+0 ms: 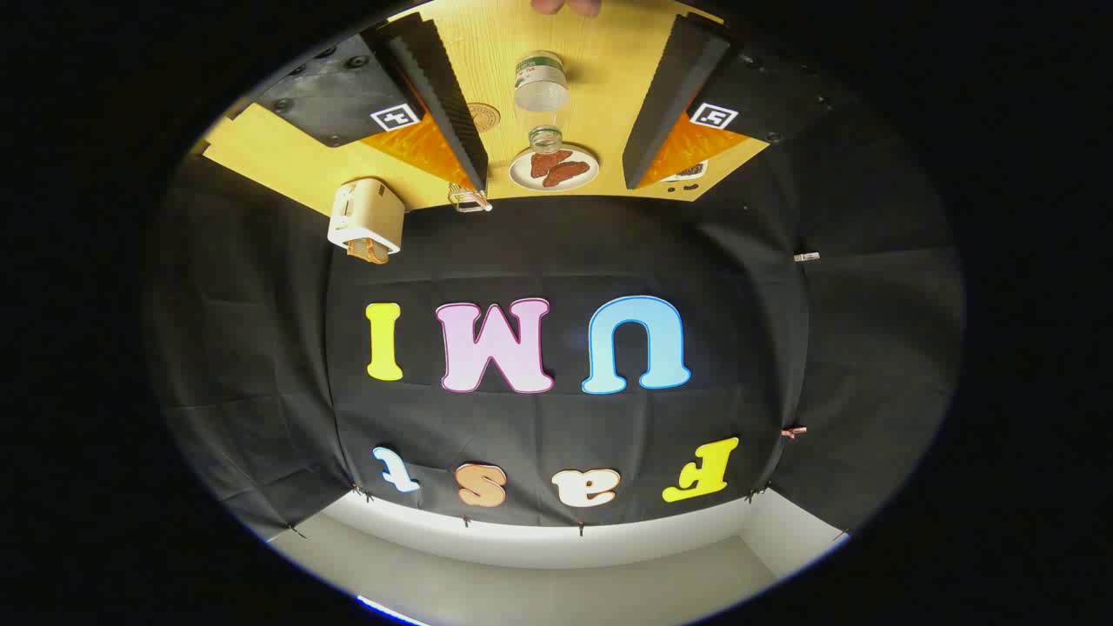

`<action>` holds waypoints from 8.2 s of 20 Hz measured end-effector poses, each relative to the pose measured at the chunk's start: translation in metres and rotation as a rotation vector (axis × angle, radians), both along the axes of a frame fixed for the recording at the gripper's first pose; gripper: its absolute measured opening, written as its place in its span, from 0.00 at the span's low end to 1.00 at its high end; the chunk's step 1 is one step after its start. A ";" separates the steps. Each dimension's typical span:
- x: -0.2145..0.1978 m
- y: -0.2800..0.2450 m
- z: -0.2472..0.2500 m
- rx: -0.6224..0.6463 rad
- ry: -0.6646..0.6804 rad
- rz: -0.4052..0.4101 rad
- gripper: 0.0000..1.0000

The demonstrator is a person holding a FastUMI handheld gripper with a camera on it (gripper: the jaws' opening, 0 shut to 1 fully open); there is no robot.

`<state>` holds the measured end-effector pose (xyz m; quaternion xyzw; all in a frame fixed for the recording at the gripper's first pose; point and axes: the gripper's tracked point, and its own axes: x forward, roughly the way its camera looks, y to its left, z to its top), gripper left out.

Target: Take the bottle from table, then pour the juice into the cup, finally place the bottle on the coaster

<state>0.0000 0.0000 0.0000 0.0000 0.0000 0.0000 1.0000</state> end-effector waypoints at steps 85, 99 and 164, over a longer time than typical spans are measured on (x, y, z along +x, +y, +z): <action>0.083 -0.034 -0.134 0.671 0.136 -0.047 0.74; 0.078 -0.065 -0.135 1.194 0.130 -0.093 0.74; 0.098 -0.094 -0.124 1.827 0.015 -0.158 0.74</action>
